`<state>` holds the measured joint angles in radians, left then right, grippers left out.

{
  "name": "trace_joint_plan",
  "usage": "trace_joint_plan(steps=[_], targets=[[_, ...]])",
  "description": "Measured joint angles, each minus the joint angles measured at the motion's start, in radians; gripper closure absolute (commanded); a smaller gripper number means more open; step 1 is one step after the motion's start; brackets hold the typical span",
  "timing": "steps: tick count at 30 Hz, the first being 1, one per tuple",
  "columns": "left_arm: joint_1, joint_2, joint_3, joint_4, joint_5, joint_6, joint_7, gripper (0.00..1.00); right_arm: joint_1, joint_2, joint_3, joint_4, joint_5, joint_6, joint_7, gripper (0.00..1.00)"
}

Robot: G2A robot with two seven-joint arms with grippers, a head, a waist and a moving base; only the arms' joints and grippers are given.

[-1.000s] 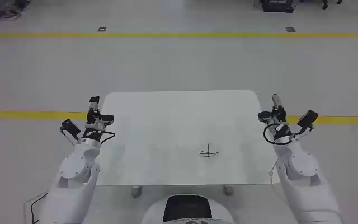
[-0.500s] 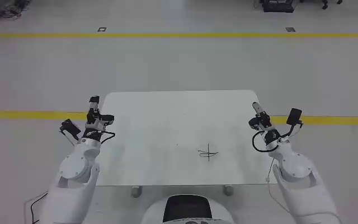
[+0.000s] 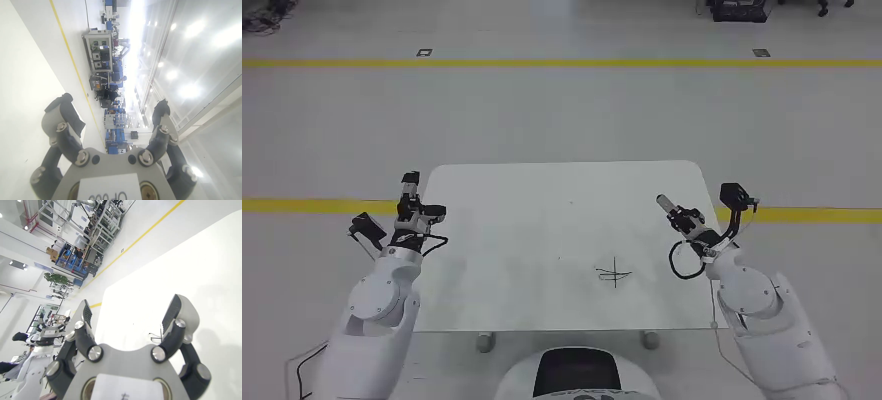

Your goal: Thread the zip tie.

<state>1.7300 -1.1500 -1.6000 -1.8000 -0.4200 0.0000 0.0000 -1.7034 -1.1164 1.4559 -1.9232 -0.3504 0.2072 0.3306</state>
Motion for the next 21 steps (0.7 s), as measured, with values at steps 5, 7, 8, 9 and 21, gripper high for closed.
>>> trace_joint_plan(steps=[5,7,8,9,21], targets=[[0.0,0.0,0.0,0.0,0.0,0.0,0.0,0.0,0.003,0.002,-0.005,-0.005,-0.005,-0.002,0.005,0.0],[0.0,0.0,0.0,0.0,0.0,0.0,0.0,0.0,0.024,0.01,-0.039,-0.037,-0.07,0.02,0.05,0.0],[0.0,0.0,0.0,0.0,0.0,0.0,0.0,0.0,0.033,0.011,-0.057,-0.048,-0.129,0.04,0.075,0.0],[0.0,0.0,0.0,0.0,0.0,0.0,0.0,0.0,0.043,0.012,-0.073,-0.055,-0.201,0.06,0.103,0.0],[0.0,0.0,0.0,0.0,0.0,0.0,0.0,0.0,0.13,0.01,-0.211,-0.051,-0.615,0.133,0.282,0.0]])
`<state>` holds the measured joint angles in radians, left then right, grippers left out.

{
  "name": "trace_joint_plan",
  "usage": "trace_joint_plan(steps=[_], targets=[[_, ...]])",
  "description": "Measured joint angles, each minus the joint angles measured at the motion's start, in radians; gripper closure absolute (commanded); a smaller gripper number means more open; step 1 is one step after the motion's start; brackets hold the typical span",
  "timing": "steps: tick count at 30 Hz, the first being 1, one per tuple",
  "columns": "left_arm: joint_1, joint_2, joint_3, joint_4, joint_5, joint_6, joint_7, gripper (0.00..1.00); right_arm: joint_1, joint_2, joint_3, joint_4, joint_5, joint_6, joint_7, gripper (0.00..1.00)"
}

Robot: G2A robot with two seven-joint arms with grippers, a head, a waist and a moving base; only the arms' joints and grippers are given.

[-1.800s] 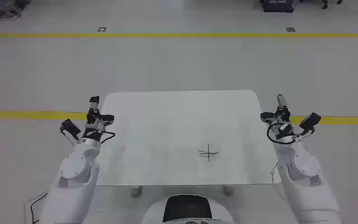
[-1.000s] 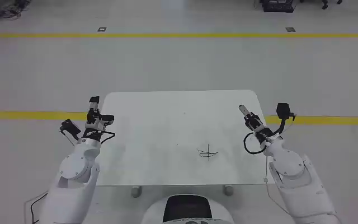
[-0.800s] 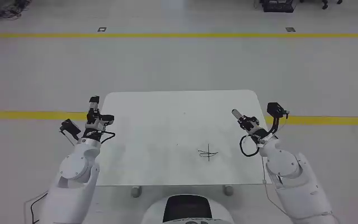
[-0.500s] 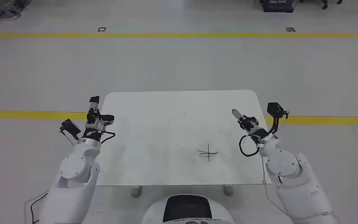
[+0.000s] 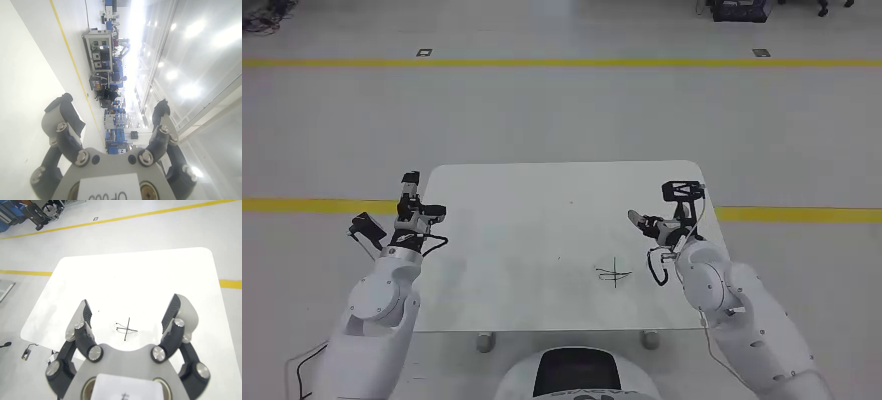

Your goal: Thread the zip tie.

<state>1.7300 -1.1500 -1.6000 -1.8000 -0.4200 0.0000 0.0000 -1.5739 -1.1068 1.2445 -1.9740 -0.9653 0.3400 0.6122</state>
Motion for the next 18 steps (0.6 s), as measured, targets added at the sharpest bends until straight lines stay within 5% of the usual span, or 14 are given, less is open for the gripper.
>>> trace_joint_plan(steps=[6,12,18], targets=[[0.0,0.0,0.0,0.0,0.0,0.0,0.0,0.0,0.004,0.002,-0.01,0.007,-0.015,-0.012,0.014,0.0],[0.0,0.0,0.0,0.0,0.0,0.0,0.0,0.0,0.122,-0.008,-0.111,0.059,-0.176,-0.023,0.252,0.0],[0.0,0.0,0.0,0.0,0.0,0.0,0.0,0.0,0.275,-0.038,-0.214,0.186,-0.141,0.001,0.534,0.0]])
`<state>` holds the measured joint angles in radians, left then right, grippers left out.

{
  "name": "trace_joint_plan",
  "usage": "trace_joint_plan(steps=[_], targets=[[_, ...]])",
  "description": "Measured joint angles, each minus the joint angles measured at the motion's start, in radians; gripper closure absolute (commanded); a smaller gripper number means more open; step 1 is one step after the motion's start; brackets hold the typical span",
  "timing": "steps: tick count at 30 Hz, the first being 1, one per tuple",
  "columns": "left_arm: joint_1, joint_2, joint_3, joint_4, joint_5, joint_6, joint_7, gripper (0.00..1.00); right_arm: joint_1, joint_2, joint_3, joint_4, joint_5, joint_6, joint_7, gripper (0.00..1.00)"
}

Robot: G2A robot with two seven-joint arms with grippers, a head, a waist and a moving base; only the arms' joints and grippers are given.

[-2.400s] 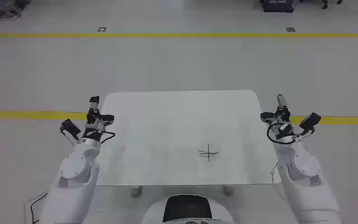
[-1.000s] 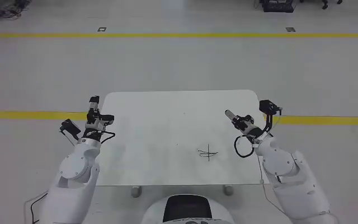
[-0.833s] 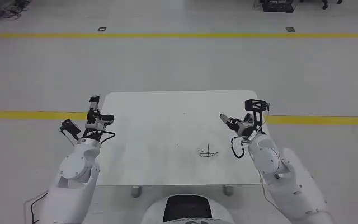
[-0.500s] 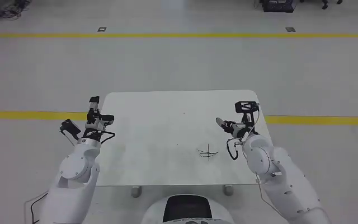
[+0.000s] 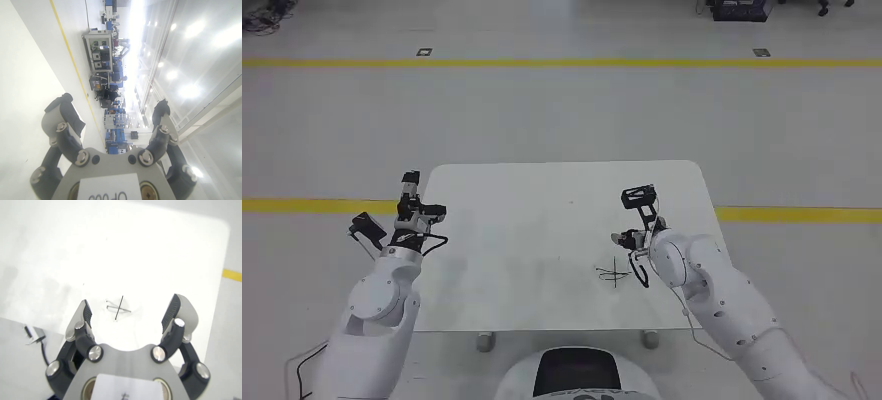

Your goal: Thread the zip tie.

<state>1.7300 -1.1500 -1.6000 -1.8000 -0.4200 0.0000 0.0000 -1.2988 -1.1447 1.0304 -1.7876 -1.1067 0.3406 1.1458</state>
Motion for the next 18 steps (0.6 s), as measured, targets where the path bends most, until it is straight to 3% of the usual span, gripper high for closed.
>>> trace_joint_plan(steps=[2,11,18], targets=[[0.0,0.0,0.0,0.0,0.0,0.0,0.0,0.0,0.0,0.0,-0.001,0.003,0.005,0.0,0.041,0.0],[0.0,0.0,0.0,0.0,0.0,0.0,0.0,0.0,-0.006,0.0,-0.002,0.004,0.001,-0.001,-0.006,0.0],[0.0,0.0,0.0,0.0,0.0,0.0,0.0,0.0,0.058,-0.037,-0.057,0.143,0.036,-0.001,0.072,0.0]])
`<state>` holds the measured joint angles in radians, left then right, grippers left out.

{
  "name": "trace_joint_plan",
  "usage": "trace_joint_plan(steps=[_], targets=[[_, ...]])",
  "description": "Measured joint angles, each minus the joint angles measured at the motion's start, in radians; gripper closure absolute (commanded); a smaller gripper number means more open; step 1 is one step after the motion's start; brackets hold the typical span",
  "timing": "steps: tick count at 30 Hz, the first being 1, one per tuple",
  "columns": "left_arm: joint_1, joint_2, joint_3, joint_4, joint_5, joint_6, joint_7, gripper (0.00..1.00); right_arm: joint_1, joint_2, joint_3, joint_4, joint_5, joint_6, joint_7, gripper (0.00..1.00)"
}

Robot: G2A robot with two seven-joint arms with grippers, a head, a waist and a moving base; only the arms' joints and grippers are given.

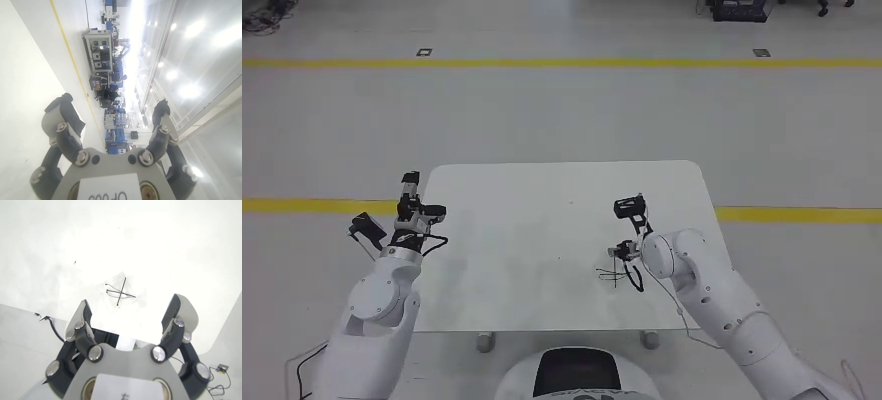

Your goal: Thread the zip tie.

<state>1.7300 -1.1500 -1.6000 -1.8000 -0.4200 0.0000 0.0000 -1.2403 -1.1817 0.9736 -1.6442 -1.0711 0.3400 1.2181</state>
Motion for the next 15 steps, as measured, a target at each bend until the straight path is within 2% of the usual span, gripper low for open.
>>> trace_joint_plan(steps=[3,13,15], targets=[[0.0,0.0,0.0,0.0,0.0,0.0,0.0,0.0,0.032,-0.019,-0.018,0.056,0.002,0.0,0.041,0.0],[0.0,0.0,0.0,0.0,0.0,0.0,0.0,0.0,0.035,-0.021,-0.019,0.059,-0.001,0.0,0.042,0.0],[0.0,0.0,0.0,0.0,0.0,0.0,0.0,0.0,0.033,-0.023,-0.034,0.073,-0.011,-0.015,0.051,0.0]])
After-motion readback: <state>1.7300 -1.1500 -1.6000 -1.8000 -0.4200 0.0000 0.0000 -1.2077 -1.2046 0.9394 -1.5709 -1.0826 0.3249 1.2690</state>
